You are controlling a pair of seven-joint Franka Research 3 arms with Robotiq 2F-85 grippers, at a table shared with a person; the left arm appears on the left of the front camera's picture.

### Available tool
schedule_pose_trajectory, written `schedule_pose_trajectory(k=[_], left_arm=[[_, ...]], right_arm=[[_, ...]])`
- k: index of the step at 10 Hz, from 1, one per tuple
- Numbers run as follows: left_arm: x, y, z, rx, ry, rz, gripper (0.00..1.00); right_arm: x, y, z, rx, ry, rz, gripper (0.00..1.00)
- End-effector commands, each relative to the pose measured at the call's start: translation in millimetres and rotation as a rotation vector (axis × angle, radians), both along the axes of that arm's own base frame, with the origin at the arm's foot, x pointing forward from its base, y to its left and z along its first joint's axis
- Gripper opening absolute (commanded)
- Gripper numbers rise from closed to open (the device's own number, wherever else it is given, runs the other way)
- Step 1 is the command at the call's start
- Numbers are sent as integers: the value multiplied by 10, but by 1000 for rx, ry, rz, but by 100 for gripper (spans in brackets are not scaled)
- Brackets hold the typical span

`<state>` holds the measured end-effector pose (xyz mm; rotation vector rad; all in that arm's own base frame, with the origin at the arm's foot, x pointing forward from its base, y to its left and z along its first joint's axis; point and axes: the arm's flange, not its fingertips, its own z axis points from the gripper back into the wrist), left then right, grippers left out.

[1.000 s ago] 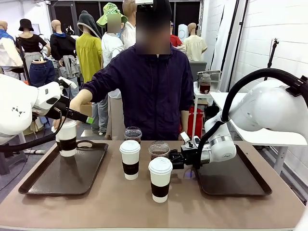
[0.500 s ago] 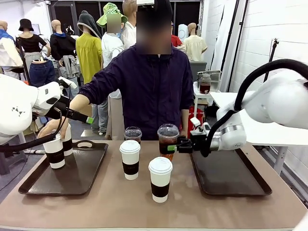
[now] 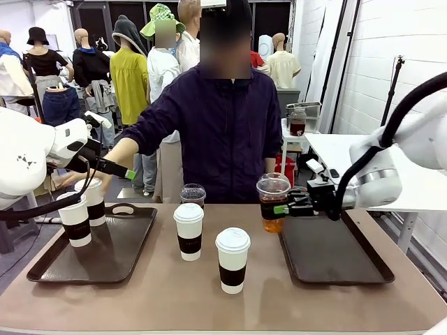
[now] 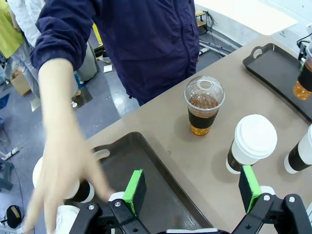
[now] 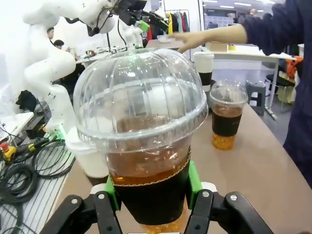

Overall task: Distribute the coffee onto the tray.
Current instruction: Pick up one iced Americano and place it on the right Handle tray.

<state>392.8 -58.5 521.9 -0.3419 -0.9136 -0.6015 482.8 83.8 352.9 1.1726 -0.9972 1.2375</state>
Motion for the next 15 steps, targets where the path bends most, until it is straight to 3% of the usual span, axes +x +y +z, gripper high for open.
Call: schedule_pose_trajectory(k=[1, 4, 8, 15], left_arm=[[-2, 9, -1, 0, 4, 0, 100], [-2, 9, -1, 0, 4, 0, 100], [-2, 9, -1, 0, 4, 0, 100], [-2, 9, -1, 0, 4, 0, 100]], right_arm=[[-274, -180, 171, 20, -22, -39, 60], [-409, -322, 105, 56, -16, -62, 60], [-309, -338, 105, 1, -8, -70, 60], [-718, -990, -279, 54, -31, -65, 60]])
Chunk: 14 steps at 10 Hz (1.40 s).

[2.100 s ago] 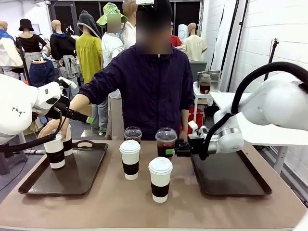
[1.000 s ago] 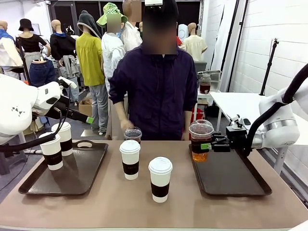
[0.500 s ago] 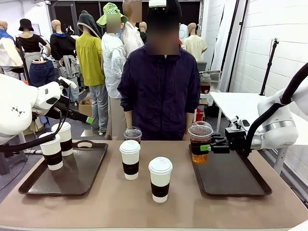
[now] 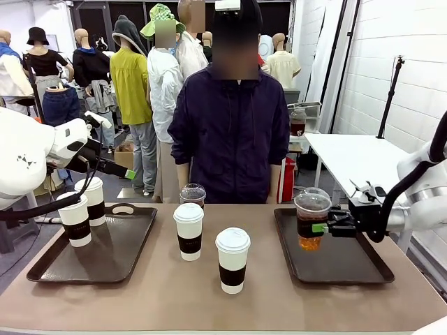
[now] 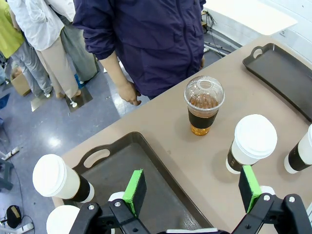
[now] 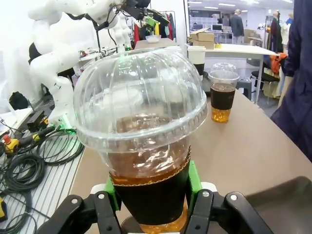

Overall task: Distribute the coffee onto the tray.
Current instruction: Pick up one iced Americano and place it on the right Handle tray.

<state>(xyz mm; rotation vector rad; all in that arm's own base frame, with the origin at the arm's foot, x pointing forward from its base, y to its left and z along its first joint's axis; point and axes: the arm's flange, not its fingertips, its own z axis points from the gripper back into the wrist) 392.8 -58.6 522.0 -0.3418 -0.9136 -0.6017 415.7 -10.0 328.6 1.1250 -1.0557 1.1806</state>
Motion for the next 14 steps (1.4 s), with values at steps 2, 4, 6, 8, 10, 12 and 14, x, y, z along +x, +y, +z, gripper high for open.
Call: schedule_pose_trajectory(k=[2, 4, 6, 8, 10, 12, 14], left_arm=[[-2, 9, -1, 0, 4, 0, 100], [-2, 9, -1, 0, 4, 0, 100], [-2, 9, -1, 0, 4, 0, 100], [-2, 9, -1, 0, 4, 0, 100], [-2, 9, -1, 0, 4, 0, 100], [-2, 9, -1, 0, 4, 0, 100], [-2, 9, -1, 0, 4, 0, 100]], right_arm=[[-105, -178, -243, 45, -12, 5, 60], [-75, -248, -385, 34, -18, -2, 60], [-20, -251, -508, 39, -22, -11, 60], [43, -298, -682, 50, -14, -23, 60], [95, -319, -771, 54, -37, -35, 60], [136, -304, -829, 54, -36, -57, 60], [173, -306, -861, 50, -25, -68, 60]])
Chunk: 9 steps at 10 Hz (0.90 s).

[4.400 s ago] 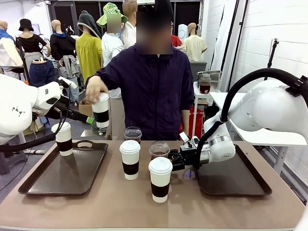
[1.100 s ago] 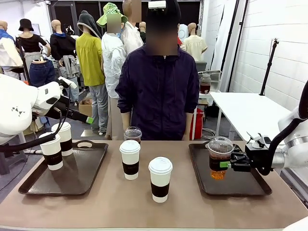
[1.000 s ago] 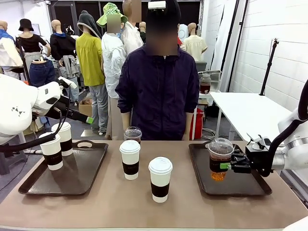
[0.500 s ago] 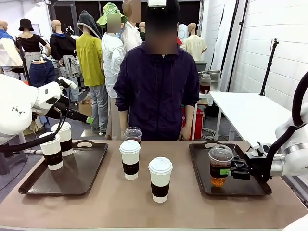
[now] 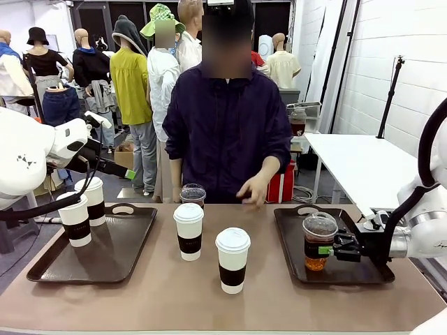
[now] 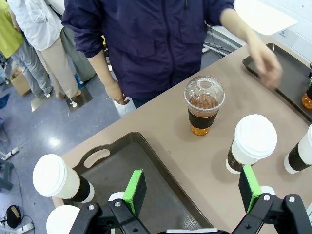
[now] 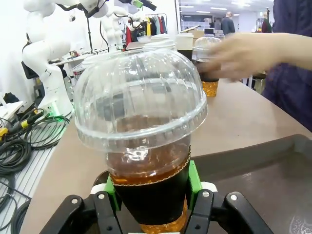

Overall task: Distribute the coffee onto the tray.
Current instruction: Pick up one iced Americano and place it on the right Handle tray.

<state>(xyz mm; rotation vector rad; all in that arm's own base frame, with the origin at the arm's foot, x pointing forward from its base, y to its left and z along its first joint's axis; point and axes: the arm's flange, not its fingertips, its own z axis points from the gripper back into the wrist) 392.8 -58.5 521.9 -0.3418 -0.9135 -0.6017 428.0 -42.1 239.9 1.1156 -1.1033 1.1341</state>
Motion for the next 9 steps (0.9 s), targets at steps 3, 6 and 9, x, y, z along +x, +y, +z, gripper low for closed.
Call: schedule_pose_trajectory(k=[3, 6, 9], left_arm=[[-2, 9, -1, 0, 4, 0, 100], [-2, 9, -1, 0, 4, 0, 100], [-2, 9, -1, 0, 4, 0, 100]], right_arm=[[65, 14, -6, 8, 13, -26, 84], [9, 0, 34, -6, 49, -29, 100], [-84, -82, 83, -26, 85, -34, 100]])
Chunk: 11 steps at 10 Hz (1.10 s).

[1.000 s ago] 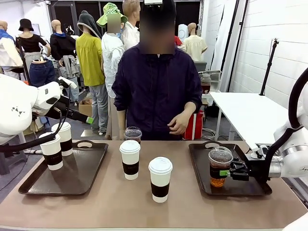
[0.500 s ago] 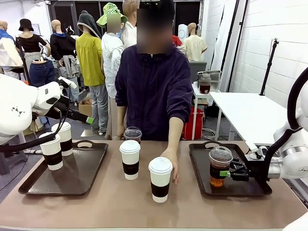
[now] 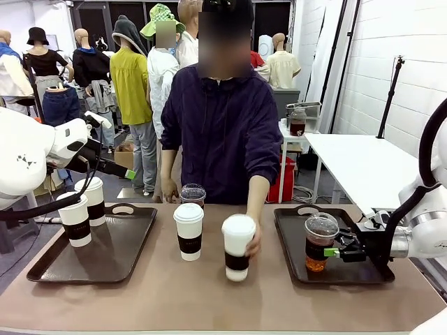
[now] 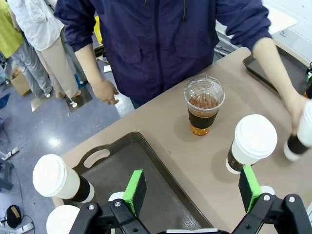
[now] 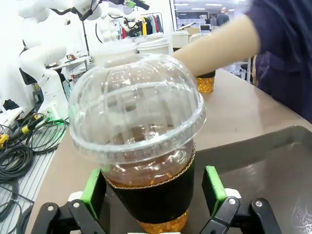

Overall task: Distribute the coffee onto the tray.
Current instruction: Pick up one iced Americano and place it on the right Handle tray, then pick up another iced Americano from the middle of the table and place it on the right Handle tray.

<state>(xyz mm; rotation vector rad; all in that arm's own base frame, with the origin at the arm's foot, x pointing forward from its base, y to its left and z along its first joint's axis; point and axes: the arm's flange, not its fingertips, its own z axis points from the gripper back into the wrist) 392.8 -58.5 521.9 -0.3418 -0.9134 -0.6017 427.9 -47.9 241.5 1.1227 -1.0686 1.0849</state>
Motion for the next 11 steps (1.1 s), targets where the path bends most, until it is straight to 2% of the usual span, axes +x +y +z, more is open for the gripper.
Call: schedule_pose_trajectory(k=[1, 9, 10, 11], left_arm=[[-2, 9, -1, 0, 4, 0, 100], [-2, 9, -1, 0, 4, 0, 100], [-2, 9, -1, 0, 4, 0, 100], [-2, 9, -1, 0, 4, 0, 100]], right_arm=[[-140, -79, 91, -28, 44, -24, 100], [-457, -547, 227, -82, 60, -150, 100], [-337, -542, 178, -64, 31, -119, 100], [-337, -542, 178, -64, 31, -119, 100]])
